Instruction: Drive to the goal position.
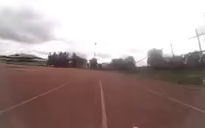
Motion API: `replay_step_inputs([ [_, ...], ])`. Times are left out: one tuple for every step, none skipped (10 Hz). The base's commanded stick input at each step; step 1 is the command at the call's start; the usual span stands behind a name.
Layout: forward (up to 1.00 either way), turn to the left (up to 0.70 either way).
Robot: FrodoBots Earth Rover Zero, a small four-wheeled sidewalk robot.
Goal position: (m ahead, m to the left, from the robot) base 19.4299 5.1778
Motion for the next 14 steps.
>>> replay_step_inputs([
  [0.7, 0.0],
  [0.7, 0.0],
  [0.7, 0.0],
  [0.7, 0.0],
  [0.7, 0.0],
  [0.7, 0.0],
  [0.7, 0.0],
  [0.7, 0.0],
  [0.7, 0.0],
  [0.7, 0.0],
  [0.7, 0.0],
  [0.7, 0.0],
  [0.7, 0.0],
  [0.7, 0.0],
])
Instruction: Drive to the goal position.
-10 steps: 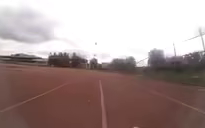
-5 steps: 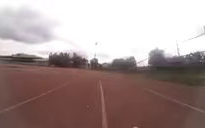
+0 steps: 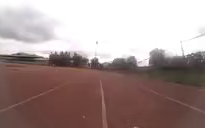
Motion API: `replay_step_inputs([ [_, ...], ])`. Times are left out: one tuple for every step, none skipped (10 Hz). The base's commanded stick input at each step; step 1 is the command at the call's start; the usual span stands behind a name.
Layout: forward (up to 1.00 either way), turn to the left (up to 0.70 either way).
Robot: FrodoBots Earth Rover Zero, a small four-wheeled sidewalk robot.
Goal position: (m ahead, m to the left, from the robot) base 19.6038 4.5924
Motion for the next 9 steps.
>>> replay_step_inputs([
  [0.7, 0.0],
  [0.7, 0.0],
  [0.7, 0.0],
  [0.7, 0.0],
  [0.7, 0.0],
  [0.7, 0.0],
  [0.7, 0.0],
  [0.7, 0.0],
  [0.7, 0.0],
])
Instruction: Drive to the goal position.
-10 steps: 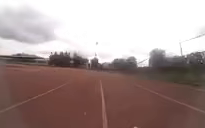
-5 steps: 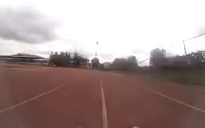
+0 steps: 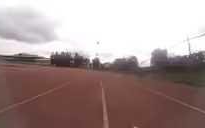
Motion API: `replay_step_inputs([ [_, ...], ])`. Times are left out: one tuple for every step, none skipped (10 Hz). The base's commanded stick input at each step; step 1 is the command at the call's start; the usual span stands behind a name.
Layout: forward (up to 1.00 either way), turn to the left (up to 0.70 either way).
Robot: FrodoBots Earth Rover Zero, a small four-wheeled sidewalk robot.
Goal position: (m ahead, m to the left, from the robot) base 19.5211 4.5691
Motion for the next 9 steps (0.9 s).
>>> replay_step_inputs([
  [0.7, 0.0],
  [0.7, 0.0],
  [0.7, 0.0],
  [0.7, 0.0],
  [0.7, 0.0],
  [0.7, 0.0],
  [0.7, 0.0],
  [0.7, 0.0],
  [0.7, 0.0],
])
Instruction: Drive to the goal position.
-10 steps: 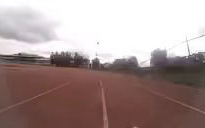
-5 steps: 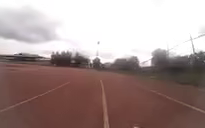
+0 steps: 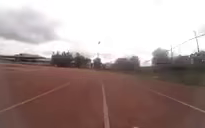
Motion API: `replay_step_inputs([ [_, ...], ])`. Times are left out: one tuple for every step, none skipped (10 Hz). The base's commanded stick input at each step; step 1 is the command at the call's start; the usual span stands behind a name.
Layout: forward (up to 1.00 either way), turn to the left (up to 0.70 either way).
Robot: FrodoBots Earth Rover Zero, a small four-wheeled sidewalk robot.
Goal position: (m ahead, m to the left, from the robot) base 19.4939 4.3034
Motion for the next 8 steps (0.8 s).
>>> replay_step_inputs([
  [0.7, 0.0],
  [0.7, 0.0],
  [0.7, 0.0],
  [0.7, 0.0],
  [0.7, 0.0],
  [0.7, 0.0],
  [0.7, 0.0],
  [0.7, 0.0],
])
